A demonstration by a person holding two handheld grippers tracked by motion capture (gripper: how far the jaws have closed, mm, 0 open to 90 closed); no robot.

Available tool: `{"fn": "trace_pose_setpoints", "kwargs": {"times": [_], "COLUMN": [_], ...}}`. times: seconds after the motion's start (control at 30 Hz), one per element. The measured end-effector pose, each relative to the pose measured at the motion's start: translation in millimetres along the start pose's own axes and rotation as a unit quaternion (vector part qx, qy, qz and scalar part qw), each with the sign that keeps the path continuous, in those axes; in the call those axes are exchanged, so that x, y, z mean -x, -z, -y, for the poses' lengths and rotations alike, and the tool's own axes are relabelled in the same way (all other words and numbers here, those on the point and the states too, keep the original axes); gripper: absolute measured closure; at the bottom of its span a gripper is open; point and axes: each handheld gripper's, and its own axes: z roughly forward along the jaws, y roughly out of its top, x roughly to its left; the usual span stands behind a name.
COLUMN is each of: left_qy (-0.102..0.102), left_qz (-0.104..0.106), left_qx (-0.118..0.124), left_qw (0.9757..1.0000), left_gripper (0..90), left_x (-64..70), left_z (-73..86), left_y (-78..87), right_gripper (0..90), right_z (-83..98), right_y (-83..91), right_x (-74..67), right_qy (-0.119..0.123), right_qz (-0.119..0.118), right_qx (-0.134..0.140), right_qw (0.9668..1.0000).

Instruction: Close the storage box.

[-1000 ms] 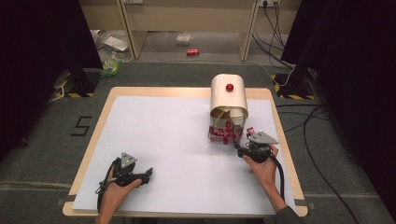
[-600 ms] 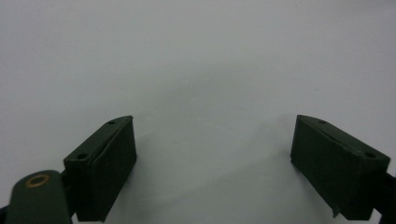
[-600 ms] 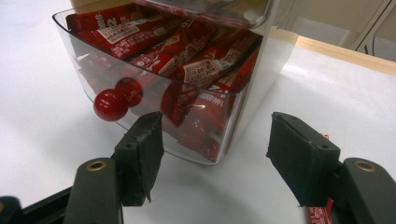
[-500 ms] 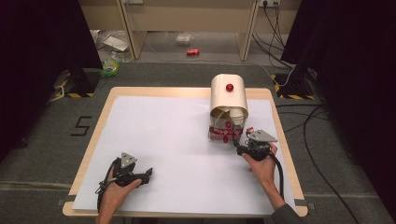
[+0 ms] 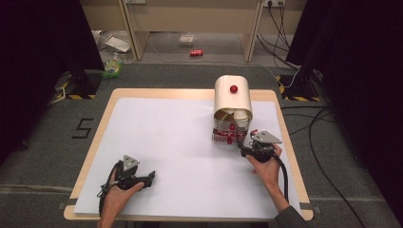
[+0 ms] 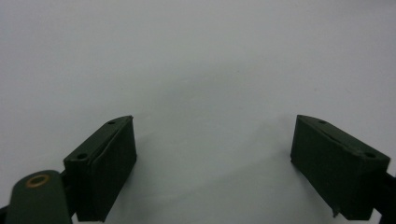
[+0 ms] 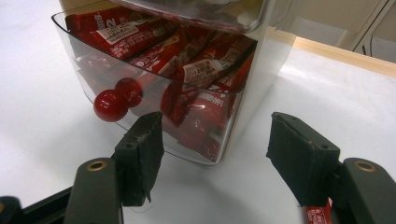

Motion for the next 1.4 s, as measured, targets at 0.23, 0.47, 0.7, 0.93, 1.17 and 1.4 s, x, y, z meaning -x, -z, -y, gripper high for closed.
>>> {"fn": "trace_pose_setpoints", "kwargs": {"times": [0.23,0.47,0.7,0.93,1.17,1.4], "left_qy": [0.000,0.000,0.000,0.000,0.000,0.000], "left_qz": [0.000,0.000,0.000,0.000,0.000,0.000], "left_qx": [0.000,0.000,0.000,0.000,0.000,0.000], "left_qw": [1.0000,1.0000,1.0000,1.0000,1.0000,1.0000], "left_gripper": [13.4,13.4,13.5,13.5,13.5,13.5], "left_x": [0.0,0.0,0.1,0.1,0.0,0.0], "left_z": [0.0,0.0,0.0,0.0,0.0,0.0], "left_y": [0.0,0.0,0.0,0.0,0.0,0.0], "right_gripper": [36.2,35.9,35.2,34.5,34.6,35.7], "right_z": [-1.0,-3.8,-4.5,-5.0,-4.9,-4.6], "right_y": [-1.4,-2.2,-2.4,-2.7,-2.7,-2.3], "right_x": [0.4,0.8,1.0,1.1,1.1,1.1], "right_qy": [-0.003,-0.002,-0.003,-0.004,-0.006,-0.002], "right_qz": [0.001,0.001,0.001,0.002,0.002,0.001], "right_qx": [-0.001,0.003,0.000,-0.001,-0.001,-0.002], "right_qw": [1.0000,1.0000,1.0000,1.0000,1.0000,1.0000]}}
